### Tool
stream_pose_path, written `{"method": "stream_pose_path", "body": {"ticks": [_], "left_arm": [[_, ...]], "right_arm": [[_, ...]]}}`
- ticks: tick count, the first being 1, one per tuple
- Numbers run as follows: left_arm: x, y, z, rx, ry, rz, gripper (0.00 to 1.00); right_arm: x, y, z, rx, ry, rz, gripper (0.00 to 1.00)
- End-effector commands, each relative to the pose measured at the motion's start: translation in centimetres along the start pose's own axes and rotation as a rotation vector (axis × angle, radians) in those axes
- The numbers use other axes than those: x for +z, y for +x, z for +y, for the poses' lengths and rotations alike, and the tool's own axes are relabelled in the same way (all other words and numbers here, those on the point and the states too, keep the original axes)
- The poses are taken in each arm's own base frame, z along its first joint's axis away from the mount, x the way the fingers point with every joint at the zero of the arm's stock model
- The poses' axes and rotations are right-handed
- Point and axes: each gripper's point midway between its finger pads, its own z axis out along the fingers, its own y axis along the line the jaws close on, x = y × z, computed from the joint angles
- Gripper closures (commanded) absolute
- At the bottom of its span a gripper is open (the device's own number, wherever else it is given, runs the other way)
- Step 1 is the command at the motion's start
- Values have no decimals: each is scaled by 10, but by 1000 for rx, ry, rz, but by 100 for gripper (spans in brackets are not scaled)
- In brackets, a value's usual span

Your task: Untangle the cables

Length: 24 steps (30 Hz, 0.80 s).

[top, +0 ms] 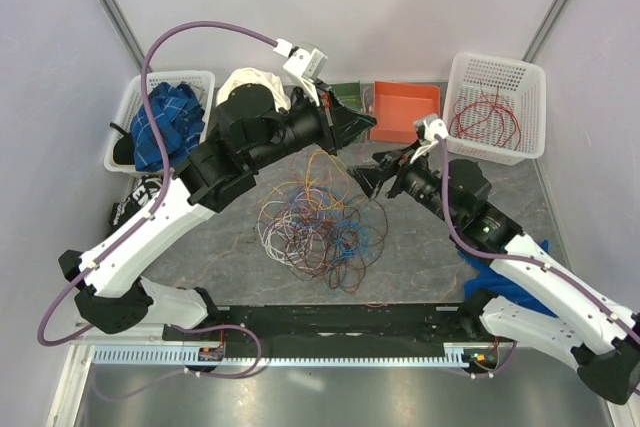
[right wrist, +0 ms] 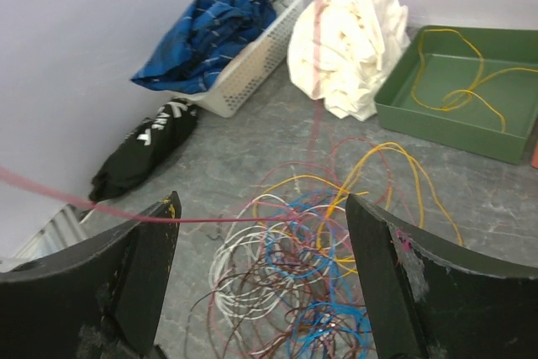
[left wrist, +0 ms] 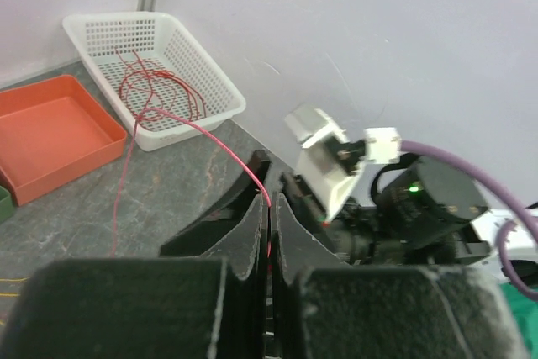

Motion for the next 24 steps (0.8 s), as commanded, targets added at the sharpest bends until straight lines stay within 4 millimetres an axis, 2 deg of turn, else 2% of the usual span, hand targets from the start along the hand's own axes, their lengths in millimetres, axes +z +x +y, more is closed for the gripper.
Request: {"method": "stream_pose_path", "body": {"ticks": [1, 6, 9, 10, 12, 13, 17, 21, 22, 24], "left_arm": [[-4, -25, -27, -45, 100, -45, 98], [-5, -29, -36, -59, 137, -48, 98], [-5, -28, -36, -61, 138, -44, 98], [-7, -29, -36, -56, 140, -48, 98], [-8, -30, -34, -52, 130, -53, 98], [-9, -30, -33, -48, 123, -56, 98], [-12, -27, -28, -45, 101, -60, 98], [-13, -26, -24, -39, 84, -65, 98], [-13, -27, -22, -33, 74, -70, 98], [-16, -28, -20, -25, 62, -78, 98]], "right_arm": [[16, -6, -20, -38, 101, -45, 12], [38, 8, -34, -30, 147, -28, 12], [52, 15, -36, -13, 146, -30, 16], [55, 18, -38, 0, 146, -30, 23], [61, 22, -32, 14, 104, -39, 28], [63, 16, -26, 23, 71, -72, 32], [70, 25, -14, 70, -10, -66, 38], [73, 35, -7, 95, -56, -32, 56], [73, 36, -7, 98, -58, -29, 58], [69, 37, -8, 93, -46, -16, 52]]}}
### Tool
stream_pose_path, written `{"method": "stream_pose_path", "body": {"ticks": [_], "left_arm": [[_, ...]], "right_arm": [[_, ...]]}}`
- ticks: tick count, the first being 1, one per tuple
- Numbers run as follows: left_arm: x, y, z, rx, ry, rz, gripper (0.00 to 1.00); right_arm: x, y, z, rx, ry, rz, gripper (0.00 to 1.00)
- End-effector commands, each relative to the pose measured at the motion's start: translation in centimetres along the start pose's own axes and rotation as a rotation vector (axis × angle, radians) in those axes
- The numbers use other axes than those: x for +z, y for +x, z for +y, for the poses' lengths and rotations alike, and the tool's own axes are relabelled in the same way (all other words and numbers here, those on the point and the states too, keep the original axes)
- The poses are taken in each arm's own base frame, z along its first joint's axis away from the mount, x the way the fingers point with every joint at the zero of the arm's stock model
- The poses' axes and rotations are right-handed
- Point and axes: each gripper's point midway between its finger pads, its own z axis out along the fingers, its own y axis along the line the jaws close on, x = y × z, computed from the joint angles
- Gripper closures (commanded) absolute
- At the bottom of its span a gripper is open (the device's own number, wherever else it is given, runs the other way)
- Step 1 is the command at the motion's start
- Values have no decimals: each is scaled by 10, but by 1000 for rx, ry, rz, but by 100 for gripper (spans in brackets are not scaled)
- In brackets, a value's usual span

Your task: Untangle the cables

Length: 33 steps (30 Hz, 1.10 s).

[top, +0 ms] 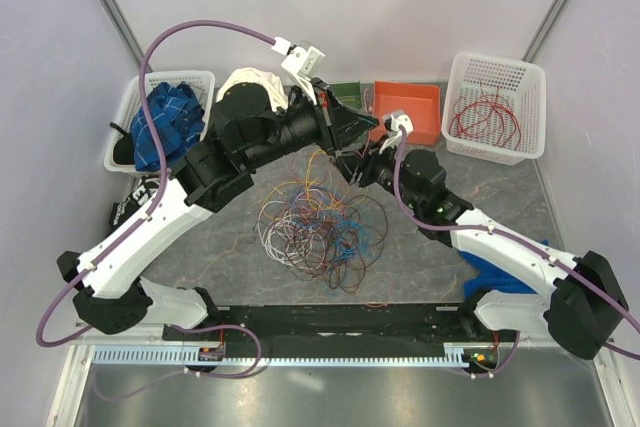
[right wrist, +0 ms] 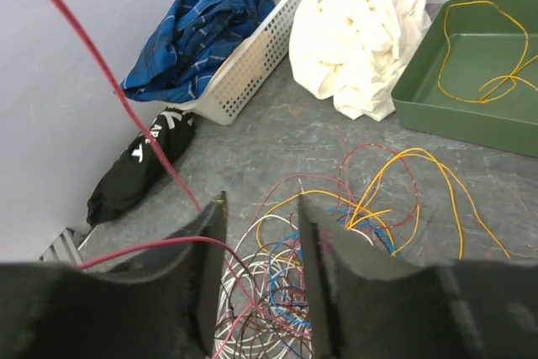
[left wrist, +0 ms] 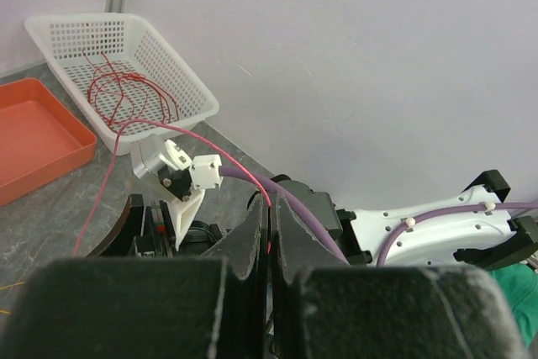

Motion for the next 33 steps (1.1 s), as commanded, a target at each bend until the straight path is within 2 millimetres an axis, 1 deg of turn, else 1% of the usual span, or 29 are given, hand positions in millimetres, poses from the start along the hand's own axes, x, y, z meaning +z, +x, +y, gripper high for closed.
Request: {"method": "stream_pose_path", "body": {"ticks": [1, 3, 4, 5, 6, 7, 11, 13, 14, 18, 19, 21, 23, 24, 27, 28, 31, 32, 33], "left_arm": [[-14, -23, -3, 28, -17, -85, 98], [-16, -23, 2, 40, -40, -92, 98], [-19, -26, 4, 50, -56, -106, 98], [-19, -27, 6, 54, -64, -108, 98], [-19, -27, 8, 62, -73, -110, 98], [-21, -28, 8, 65, -79, -116, 98], [-18, -27, 12, 70, -91, -113, 98], [-17, -27, 11, 72, -87, -113, 98], [-17, -27, 12, 71, -88, -112, 98], [-15, -25, 11, 62, -85, -107, 98], [-14, -25, 10, 58, -80, -107, 98], [-12, -23, 8, 46, -64, -100, 98], [-11, -24, 5, 35, -51, -101, 98], [-11, -24, 4, 34, -47, -98, 98], [-11, -24, 2, 28, -37, -95, 98], [-11, -25, 1, 28, -35, -97, 98], [-12, -25, 2, 30, -39, -101, 98], [-13, -25, 2, 28, -39, -101, 98], [-12, -24, 2, 26, -37, -97, 98]], "right_arm": [[-7, -8, 10, 11, -27, -13, 41], [-13, -7, 1, -4, 26, 2, 32], [-20, -8, -6, -20, 63, 4, 28], [-24, -9, -7, -23, 73, 1, 27], [-29, -4, -11, -26, 84, 7, 26], [-35, -8, -10, -26, 86, -2, 25], [-48, -5, -9, -23, 80, 9, 25], [-56, -8, -6, -22, 69, 3, 25], [-58, -4, -7, -20, 69, 8, 25], [-65, -7, -1, -11, 34, -11, 25], [-64, -6, -1, -12, 33, -9, 25], [-61, -3, 8, -5, -17, 8, 25], [-53, 0, 11, 3, -36, 15, 25], [-47, 5, 11, 9, -47, 29, 25], [-36, 8, 16, 25, -80, 33, 26], [-34, 9, 21, 29, -104, 38, 25], [-26, 15, 26, 33, -130, 50, 27], [-23, 13, 27, 33, -133, 48, 27], [-19, 17, 25, 33, -126, 58, 28]]}}
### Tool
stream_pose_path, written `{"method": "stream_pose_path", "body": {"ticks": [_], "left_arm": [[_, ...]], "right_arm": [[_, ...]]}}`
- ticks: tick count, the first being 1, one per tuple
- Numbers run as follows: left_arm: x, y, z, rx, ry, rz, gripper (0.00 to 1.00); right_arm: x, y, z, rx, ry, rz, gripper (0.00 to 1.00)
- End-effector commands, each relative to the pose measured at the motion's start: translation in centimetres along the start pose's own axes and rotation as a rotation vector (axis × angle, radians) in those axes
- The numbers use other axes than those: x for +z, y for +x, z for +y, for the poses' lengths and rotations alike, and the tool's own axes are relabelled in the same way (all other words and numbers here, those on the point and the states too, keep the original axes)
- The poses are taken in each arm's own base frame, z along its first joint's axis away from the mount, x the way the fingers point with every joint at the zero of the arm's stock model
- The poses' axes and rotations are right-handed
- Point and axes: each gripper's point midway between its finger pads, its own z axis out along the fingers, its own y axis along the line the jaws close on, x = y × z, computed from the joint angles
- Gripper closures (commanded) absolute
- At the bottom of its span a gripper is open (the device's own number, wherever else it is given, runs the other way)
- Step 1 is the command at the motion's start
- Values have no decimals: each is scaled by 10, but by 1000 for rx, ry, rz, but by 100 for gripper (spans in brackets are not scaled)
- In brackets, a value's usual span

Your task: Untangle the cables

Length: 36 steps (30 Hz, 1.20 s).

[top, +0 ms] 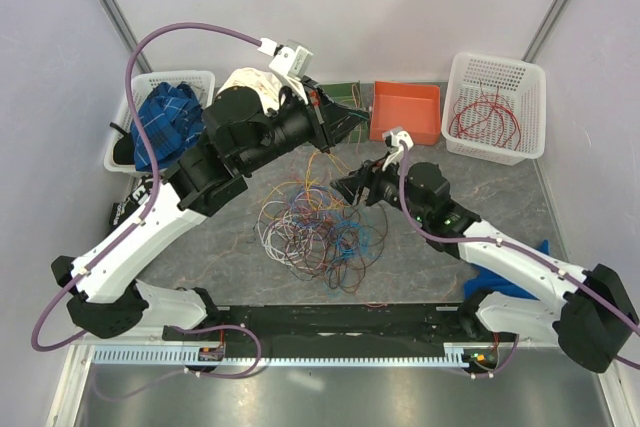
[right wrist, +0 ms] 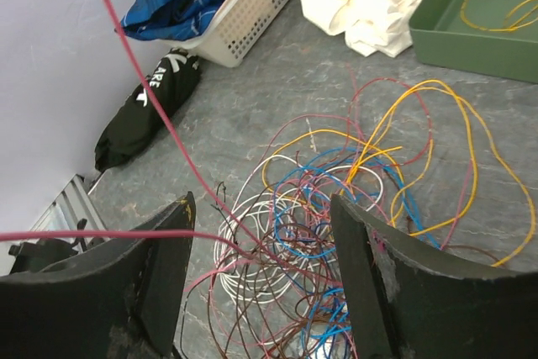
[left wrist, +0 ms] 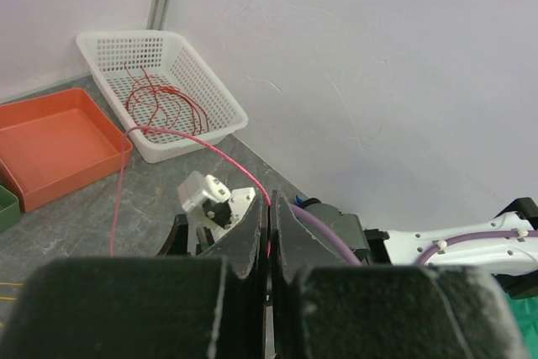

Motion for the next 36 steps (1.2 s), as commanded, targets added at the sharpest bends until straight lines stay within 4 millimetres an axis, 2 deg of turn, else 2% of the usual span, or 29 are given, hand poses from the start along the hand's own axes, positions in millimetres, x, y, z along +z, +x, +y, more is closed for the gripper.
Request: {"method": "stream_pose_path", "body": {"ticks": [1, 2, 4, 5, 8, 9, 11, 12, 13, 14, 15, 16, 18, 19, 21, 22, 23, 24, 25, 27, 28, 29, 30, 31, 32, 33, 34, 35, 36], "left_arm": [[-3, -14, -11, -6, 42, -41, 98], [-3, -13, -12, -10, 45, -38, 98], [-3, -10, -11, -12, 45, -31, 98], [-3, -9, -10, -11, 44, -28, 98], [-7, -6, -1, -2, 2, -36, 98], [-6, 3, 8, 0, -26, -24, 95], [-13, 4, 15, 14, -54, -37, 74], [-13, 17, 32, 16, -125, -29, 66], [-15, 22, 40, 17, -153, -30, 57], [-19, 23, 53, 13, -220, -50, 44], [-24, 36, 67, 8, -271, -36, 38], [-29, 41, 77, 3, -317, -40, 26], [-46, 59, 107, -47, -461, -57, 13], [-52, 65, 115, -66, -499, -63, 1], [-70, 80, 135, -120, -593, -84, 0], [-76, 85, 140, -136, -618, -91, 0], [-83, 87, 146, -171, -655, -116, 0], [-90, 102, 155, -177, -694, -95, 0], [-99, 101, 157, -194, -709, -114, 0], [-111, 118, 171, -237, -773, -116, 0], [-117, 119, 170, -276, -772, -136, 0], [-121, 124, 174, -289, -794, -139, 0], [-125, 135, 179, -300, -813, -127, 0], [-129, 142, 182, -323, -829, -121, 0], [-133, 145, 183, -339, -837, -122, 0], [-135, 156, 187, -350, -850, -104, 0], [-138, 163, 189, -375, -865, -96, 0], [-140, 170, 189, -391, -861, -81, 0], [-142, 179, 191, -402, -870, -63, 0]], "right_arm": [[12, -21, 25, -4, -98, -59, 30], [15, -22, 24, -5, -91, -63, 33], [19, -23, 20, -8, -77, -69, 55], [20, -28, 20, -11, -67, -81, 76], [14, -47, 21, -27, -34, -127, 100], [8, -53, 20, -31, -11, -134, 100], [1, -72, 22, -54, 17, -167, 100], [-5, -79, 12, -55, 91, -176, 100], [-10, -98, 16, -62, 110, -210, 100], [-13, -106, 13, -80, 144, -220, 100], [-18, -110, 4, -86, 208, -214, 100], [-23, -129, 8, -89, 224, -249, 100], [-28, -139, 0, -100, 281, -243, 100], [-34, -164, 0, -93, 303, -289, 100], [-32, -174, -11, -80, 350, -274, 100], [-39, -201, -13, -68, 372, -325, 100], [-40, -210, -17, -59, 388, -334, 100], [-37, -210, -27, -46, 419, -311, 100], [-44, -235, -33, -23, 443, -362, 100], [-41, -245, -52, -6, 496, -356, 100], [-50, -269, -59, 2, 530, -403, 100], [-42, -265, -78, 11, 581, -368, 100], [-47, -274, -93, 20, 623, -378, 100], [-51, -293, -90, 22, 623, -413, 100], [-43, -289, -107, 28, 662, -379, 100], [-46, -296, -118, 27, 696, -387, 100], [-50, -312, -117, 21, 706, -415, 100], [-42, -306, -134, 15, 752, -377, 100], [-48, -312, -150, 17, 807, -390, 100]]}}
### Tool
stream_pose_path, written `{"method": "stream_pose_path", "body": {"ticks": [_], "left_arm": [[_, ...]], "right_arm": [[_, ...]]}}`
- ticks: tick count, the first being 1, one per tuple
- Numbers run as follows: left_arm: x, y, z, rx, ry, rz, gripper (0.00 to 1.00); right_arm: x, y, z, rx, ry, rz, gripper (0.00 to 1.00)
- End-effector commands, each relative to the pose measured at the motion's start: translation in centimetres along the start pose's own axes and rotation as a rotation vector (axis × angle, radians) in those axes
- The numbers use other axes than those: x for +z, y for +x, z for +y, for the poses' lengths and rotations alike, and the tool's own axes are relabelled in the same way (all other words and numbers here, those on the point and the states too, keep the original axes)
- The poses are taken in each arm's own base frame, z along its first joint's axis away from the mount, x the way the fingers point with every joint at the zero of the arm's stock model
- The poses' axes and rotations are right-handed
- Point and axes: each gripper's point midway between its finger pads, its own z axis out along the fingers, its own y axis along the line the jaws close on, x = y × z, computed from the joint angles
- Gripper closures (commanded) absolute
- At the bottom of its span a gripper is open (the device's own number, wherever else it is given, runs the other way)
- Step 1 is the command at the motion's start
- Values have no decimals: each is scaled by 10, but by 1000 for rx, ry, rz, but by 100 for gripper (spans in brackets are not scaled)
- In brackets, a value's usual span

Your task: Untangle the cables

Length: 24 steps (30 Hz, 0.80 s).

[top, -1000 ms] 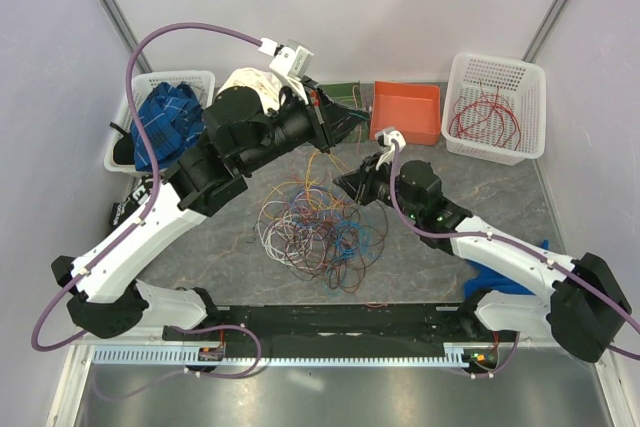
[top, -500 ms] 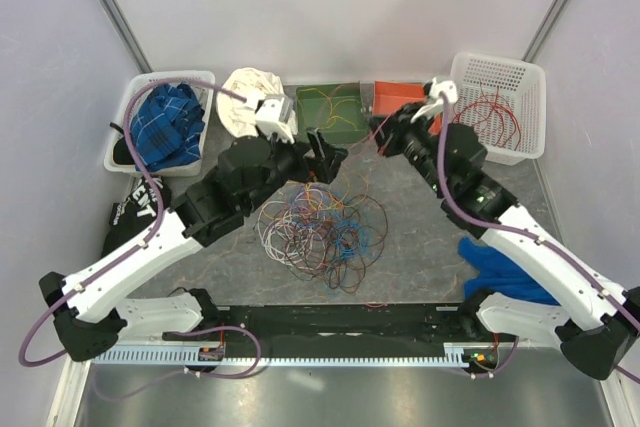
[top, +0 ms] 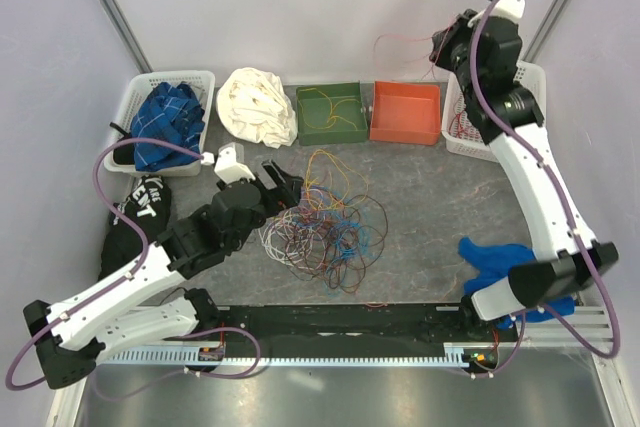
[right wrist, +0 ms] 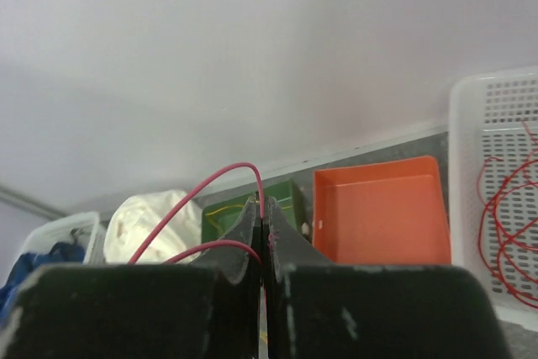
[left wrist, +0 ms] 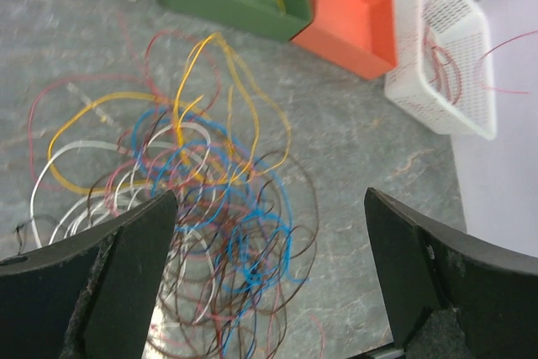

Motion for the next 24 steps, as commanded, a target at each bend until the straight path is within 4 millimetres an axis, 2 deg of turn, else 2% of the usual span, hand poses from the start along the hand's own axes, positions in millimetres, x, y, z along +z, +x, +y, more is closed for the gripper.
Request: {"method": "stream_pose_path", "body": {"ticks": [1, 2, 4, 6, 7, 9, 10, 12, 13, 14, 15, 16, 17, 18, 19, 20, 22, 23, 24], "left_arm": [[2, 21, 25, -136, -87, 30, 0], [1, 29, 25, -144, -79, 60, 0], [3, 43, 31, -155, -89, 96, 0], [5, 58, 39, -144, -103, 135, 0], [5, 62, 42, -136, -112, 144, 0], [6, 72, 49, -122, -126, 168, 0], [6, 75, 50, -123, -130, 173, 0], [8, 82, 56, -122, -144, 186, 0], [9, 85, 59, -118, -154, 192, 0], [10, 88, 61, -110, -162, 196, 0], [11, 90, 62, -104, -167, 201, 0], [14, 95, 65, -88, -181, 209, 0], [15, 97, 66, -80, -188, 215, 0], [17, 99, 67, -73, -193, 219, 0], [18, 101, 67, -67, -197, 225, 0], [21, 107, 70, -56, -212, 242, 0], [24, 114, 70, -47, -218, 262, 0], [25, 121, 71, -37, -225, 287, 0], [27, 124, 71, -33, -226, 299, 0]], "right_arm": [[23, -18, -34, -23, 147, -3, 100], [36, -7, -46, -20, 181, 24, 100], [49, -13, -73, 4, 242, 12, 100], [67, -3, -98, 42, 296, 33, 100], [71, -9, -120, 64, 335, 23, 100], [81, -5, -145, 99, 382, 26, 100], [82, -15, -167, 132, 418, 4, 100], [90, -18, -196, 148, 469, -9, 100], [91, -25, -203, 159, 483, -27, 100], [97, -22, -215, 166, 504, -31, 100], [98, -30, -226, 173, 520, -53, 100], [102, -30, -232, 175, 528, -55, 100], [111, -20, -243, 174, 552, -38, 100], [114, -26, -248, 172, 555, -52, 100], [119, -22, -253, 167, 565, -44, 100], [127, -7, -266, 166, 588, -8, 100], [134, 2, -274, 165, 600, 17, 99], [139, 21, -284, 159, 620, 66, 89], [140, 28, -288, 160, 626, 87, 79]]}}
